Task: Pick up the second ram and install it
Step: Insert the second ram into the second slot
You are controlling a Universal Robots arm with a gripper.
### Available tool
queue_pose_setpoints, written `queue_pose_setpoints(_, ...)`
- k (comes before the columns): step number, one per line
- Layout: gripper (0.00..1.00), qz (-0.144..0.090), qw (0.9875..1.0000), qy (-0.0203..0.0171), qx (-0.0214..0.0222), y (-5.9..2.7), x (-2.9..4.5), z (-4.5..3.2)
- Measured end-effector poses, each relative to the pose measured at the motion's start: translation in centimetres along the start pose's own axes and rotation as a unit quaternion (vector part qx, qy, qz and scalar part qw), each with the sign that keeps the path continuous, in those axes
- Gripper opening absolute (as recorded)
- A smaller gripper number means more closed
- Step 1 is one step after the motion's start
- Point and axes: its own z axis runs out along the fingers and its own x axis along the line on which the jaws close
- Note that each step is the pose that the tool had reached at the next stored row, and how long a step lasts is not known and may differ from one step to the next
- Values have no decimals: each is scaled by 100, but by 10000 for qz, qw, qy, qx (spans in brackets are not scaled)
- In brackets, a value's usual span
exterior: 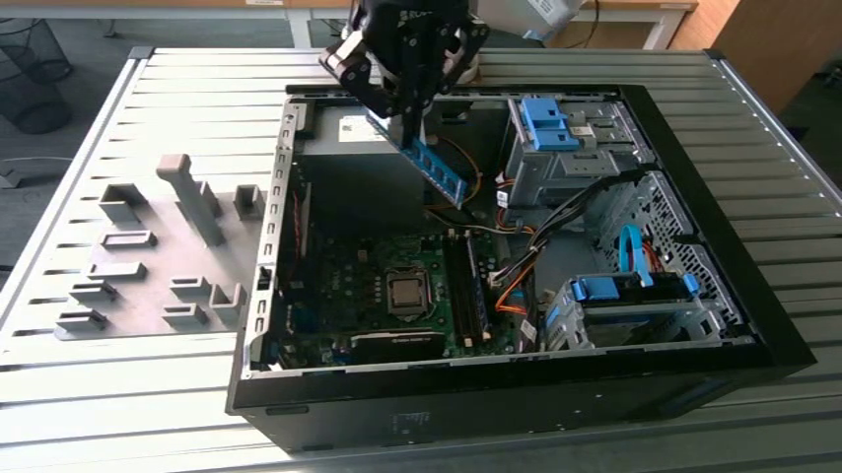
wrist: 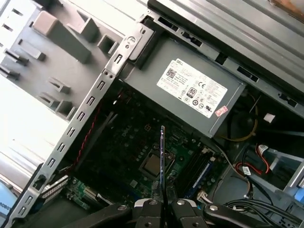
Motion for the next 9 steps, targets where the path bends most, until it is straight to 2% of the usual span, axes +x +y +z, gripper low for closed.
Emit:
queue_pose_setpoints(3,14,178,9998,-4,-6,0,0,2)
queue_pose_setpoints(9,14,181,9998,-4,-6,0,0,2)
